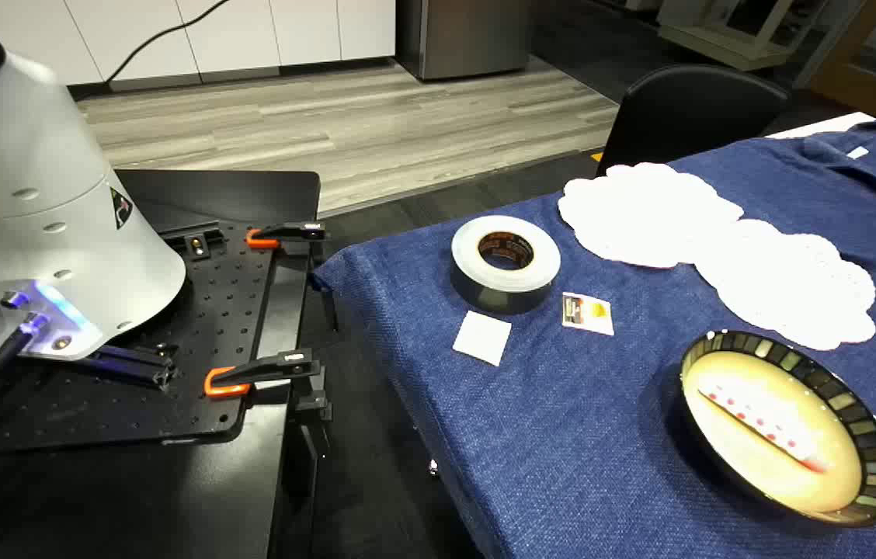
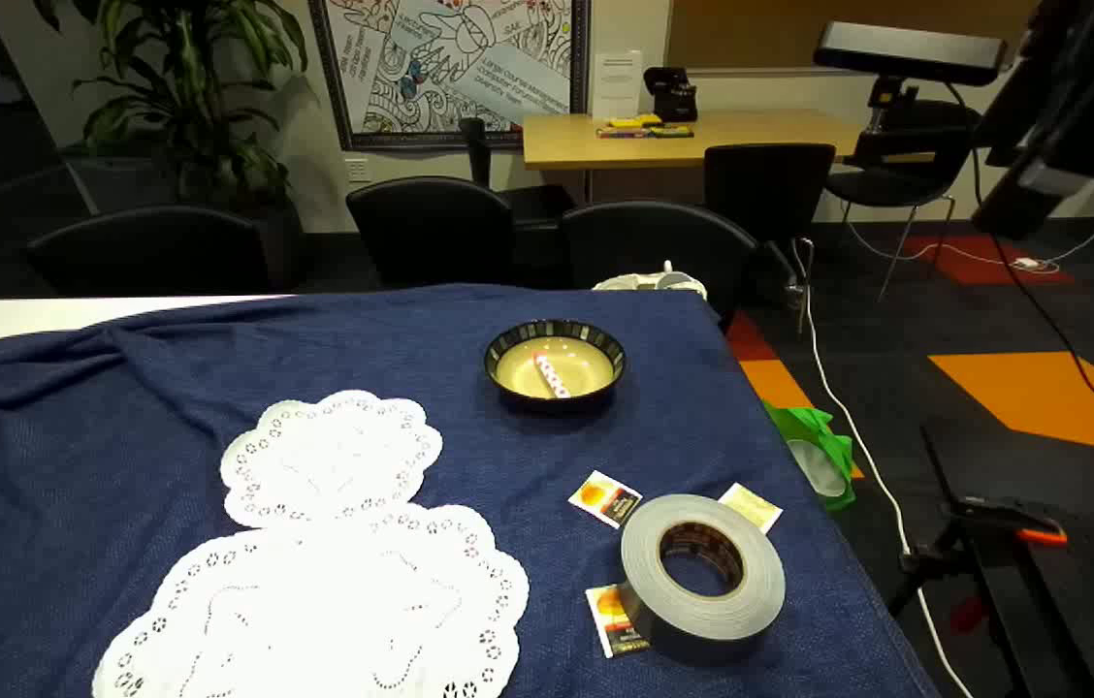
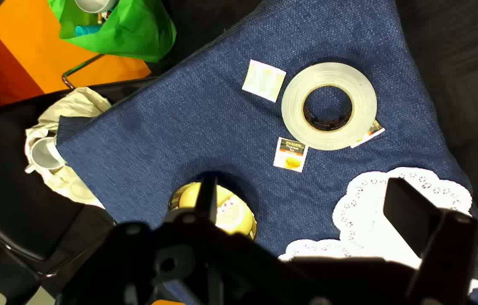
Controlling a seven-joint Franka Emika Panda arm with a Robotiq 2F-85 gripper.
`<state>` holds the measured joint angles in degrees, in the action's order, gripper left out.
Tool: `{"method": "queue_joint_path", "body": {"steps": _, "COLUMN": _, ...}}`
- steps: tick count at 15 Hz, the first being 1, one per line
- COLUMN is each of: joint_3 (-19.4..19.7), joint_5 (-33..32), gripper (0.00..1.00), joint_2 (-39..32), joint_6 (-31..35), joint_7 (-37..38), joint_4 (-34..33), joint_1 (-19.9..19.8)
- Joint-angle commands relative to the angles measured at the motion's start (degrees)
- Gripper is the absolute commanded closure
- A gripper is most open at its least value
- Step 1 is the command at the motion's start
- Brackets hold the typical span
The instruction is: Remove the marker from the bowl and place it on the table
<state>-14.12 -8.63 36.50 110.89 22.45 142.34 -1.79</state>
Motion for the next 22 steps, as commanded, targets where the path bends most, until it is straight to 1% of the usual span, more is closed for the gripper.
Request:
{"method": "queue_joint_path", "body": {"steps": 1, "joint_3": 0.68, "joint_5": -0.46, "gripper": 0.0, "joint_2": -0.17, "joint_6": -0.23, "joint_7": 0.41, "joint_4": -0.15, "joint_1": 0.85}}
{"method": "queue_joint_path", "body": {"steps": 6, "joint_3": 0.68, "joint_5": -0.46, "gripper": 0.0, "joint_2": -0.17, "joint_6": -0.23, "joint_7": 0.41, "joint_4": -0.15, "joint_1": 0.85}}
{"method": "queue_joint_path", "body": {"steps": 10, "joint_3": 1.05, "joint_5": 0.04, "gripper": 0.0, "joint_2": -2.26, "joint_6": 2.24, "joint_7": 3.24, "joint_4": -2.05, "joint_1": -0.42}}
{"method": "queue_joint_path", "body": {"steps": 13, "joint_3": 1.51, "joint_5": 0.29, "gripper": 0.0, "joint_2": -4.73, "joint_6": 6.12, "joint_7": 8.16, "joint_4": -4.07, "joint_1": -2.11}}
{"method": "queue_joint_path", "body": {"steps": 17, "joint_3": 1.87, "joint_5": -0.12, "gripper": 0.0, "joint_2": -9.79, "joint_6": 12.1, "joint_7": 16.43, "joint_4": -8.15, "joint_1": -5.19}}
{"method": "queue_joint_path", "body": {"steps": 20, "joint_3": 1.81, "joint_5": -2.08, "gripper": 0.0, "joint_2": -14.54, "joint_6": 17.37, "joint_7": 24.02, "joint_4": -11.04, "joint_1": -7.87}}
{"method": "queue_joint_path", "body": {"steps": 22, "joint_3": 2.21, "joint_5": -4.11, "gripper": 0.0, "joint_2": -17.71, "joint_6": 19.58, "joint_7": 28.4, "joint_4": -12.93, "joint_1": -9.23}}
